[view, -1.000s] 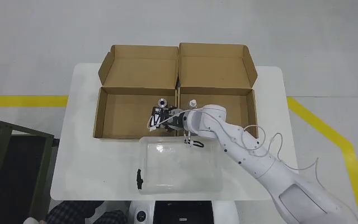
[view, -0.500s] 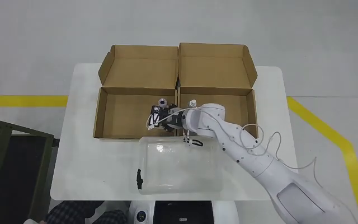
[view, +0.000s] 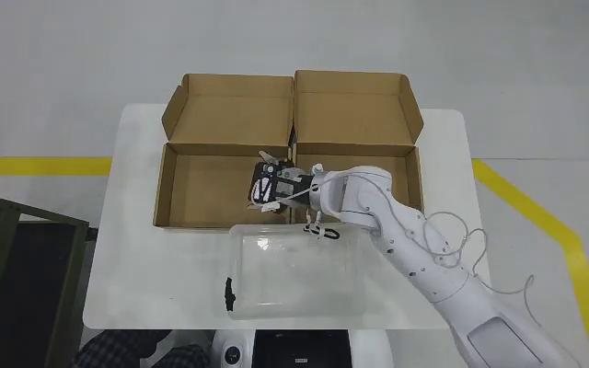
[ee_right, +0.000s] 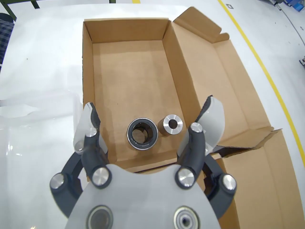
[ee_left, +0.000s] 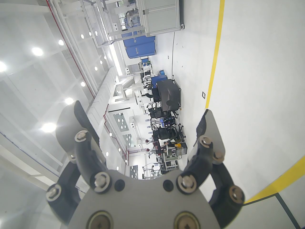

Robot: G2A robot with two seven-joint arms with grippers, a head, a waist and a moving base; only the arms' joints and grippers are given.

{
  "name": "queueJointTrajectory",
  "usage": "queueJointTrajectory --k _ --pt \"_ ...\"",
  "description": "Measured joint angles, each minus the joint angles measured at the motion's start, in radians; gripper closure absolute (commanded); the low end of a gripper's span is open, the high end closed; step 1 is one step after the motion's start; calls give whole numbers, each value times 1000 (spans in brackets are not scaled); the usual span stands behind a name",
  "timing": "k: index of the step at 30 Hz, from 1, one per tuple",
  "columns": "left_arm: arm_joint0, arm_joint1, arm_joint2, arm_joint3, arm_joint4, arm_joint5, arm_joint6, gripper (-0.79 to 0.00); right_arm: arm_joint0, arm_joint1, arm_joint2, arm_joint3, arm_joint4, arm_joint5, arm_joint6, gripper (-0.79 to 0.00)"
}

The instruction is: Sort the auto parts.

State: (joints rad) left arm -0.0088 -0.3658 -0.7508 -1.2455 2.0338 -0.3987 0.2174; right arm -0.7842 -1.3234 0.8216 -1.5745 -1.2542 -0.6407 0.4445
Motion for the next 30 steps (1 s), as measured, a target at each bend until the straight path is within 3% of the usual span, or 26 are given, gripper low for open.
queueJointTrajectory --k 6,17,30 --pt "0 0 0 0 0 0 0 -785 -100 33 113 -128 13 -21 -22 -785" --pt "0 0 0 0 0 0 0 -785 -329 89 330 -292 3 -57 -85 -785" --pt "0 0 0 0 0 0 0 -785 -582 134 587 -369 -25 -33 -223 -785"
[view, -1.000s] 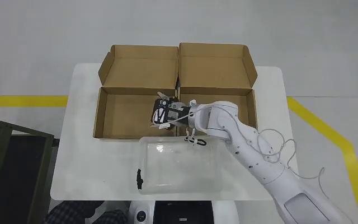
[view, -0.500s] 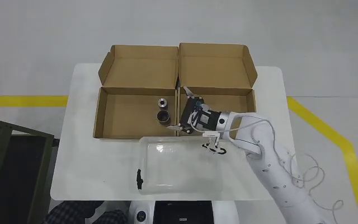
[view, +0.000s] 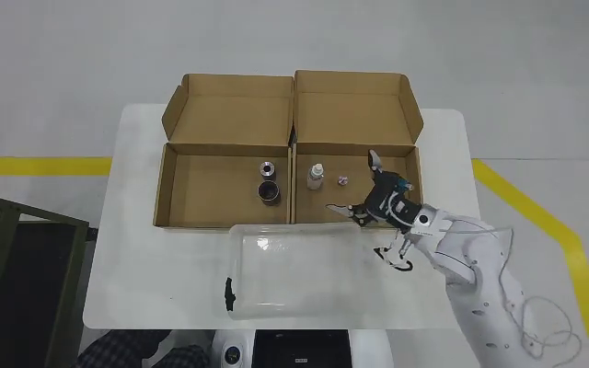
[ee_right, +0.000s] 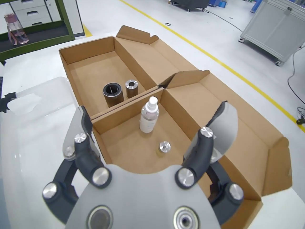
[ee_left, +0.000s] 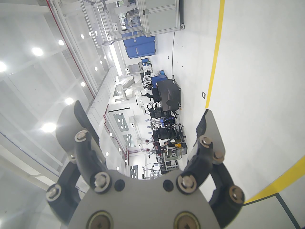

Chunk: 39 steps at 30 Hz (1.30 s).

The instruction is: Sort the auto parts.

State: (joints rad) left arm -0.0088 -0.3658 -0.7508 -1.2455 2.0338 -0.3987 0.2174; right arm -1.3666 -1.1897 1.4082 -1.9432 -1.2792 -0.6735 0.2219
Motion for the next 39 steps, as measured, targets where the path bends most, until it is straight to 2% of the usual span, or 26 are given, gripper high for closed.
queueJointTrajectory --k 20,32,39 --pt "0 0 0 0 0 0 0 -785 -336 28 288 -35 -78 111 -302 -785" --pt "0 0 0 0 0 0 0 -785 -487 31 389 -95 -95 148 -435 -785" --pt "0 0 0 0 0 0 0 -784 -518 32 405 -91 -97 150 -465 -785"
